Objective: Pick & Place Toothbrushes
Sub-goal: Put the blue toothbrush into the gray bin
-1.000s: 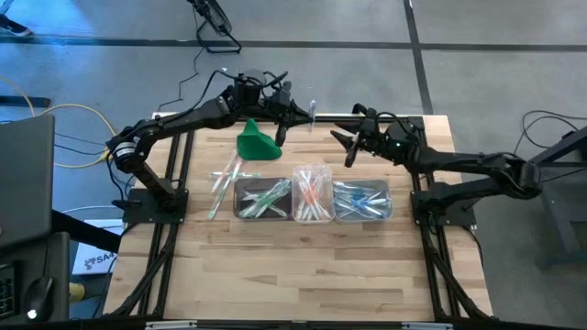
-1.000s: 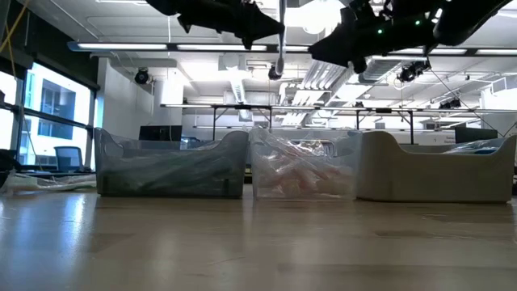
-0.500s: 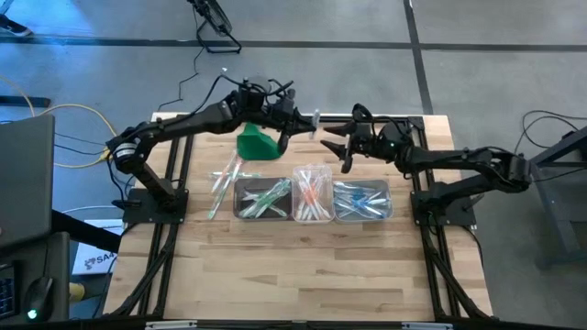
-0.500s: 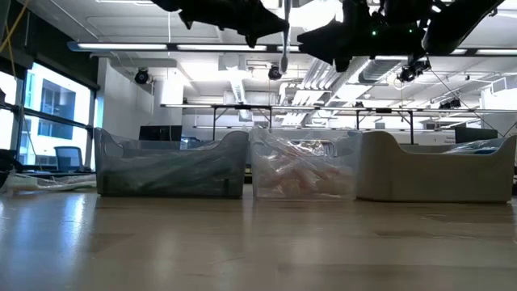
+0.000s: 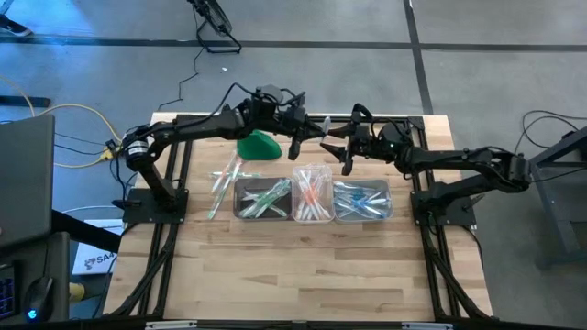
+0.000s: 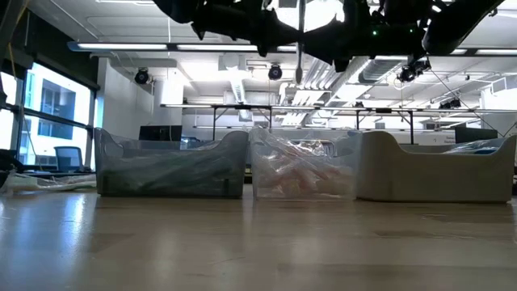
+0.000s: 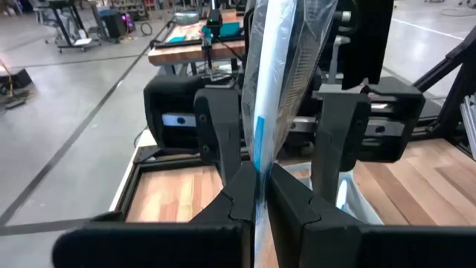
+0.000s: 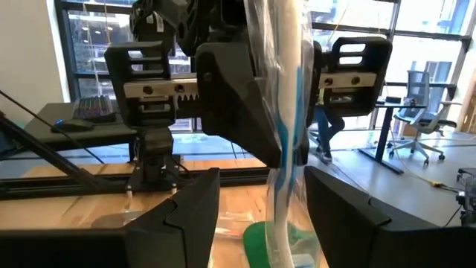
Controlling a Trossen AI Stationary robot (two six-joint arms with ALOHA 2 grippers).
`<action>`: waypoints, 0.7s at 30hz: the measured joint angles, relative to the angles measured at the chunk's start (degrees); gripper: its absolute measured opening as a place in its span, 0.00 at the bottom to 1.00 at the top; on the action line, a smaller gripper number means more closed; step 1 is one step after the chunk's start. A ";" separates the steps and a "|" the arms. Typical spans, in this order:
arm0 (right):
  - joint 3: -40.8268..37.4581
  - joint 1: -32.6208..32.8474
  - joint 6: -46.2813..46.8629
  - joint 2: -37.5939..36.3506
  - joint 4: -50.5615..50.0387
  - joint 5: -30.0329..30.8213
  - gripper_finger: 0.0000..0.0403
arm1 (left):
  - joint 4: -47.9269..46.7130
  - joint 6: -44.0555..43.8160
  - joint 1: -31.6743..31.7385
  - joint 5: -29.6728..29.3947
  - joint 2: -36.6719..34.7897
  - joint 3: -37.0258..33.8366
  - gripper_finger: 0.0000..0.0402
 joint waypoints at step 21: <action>0.00 -0.09 -1.91 -0.02 -0.31 0.67 0.14 | 1.56 -0.27 -0.04 0.42 0.02 0.02 0.03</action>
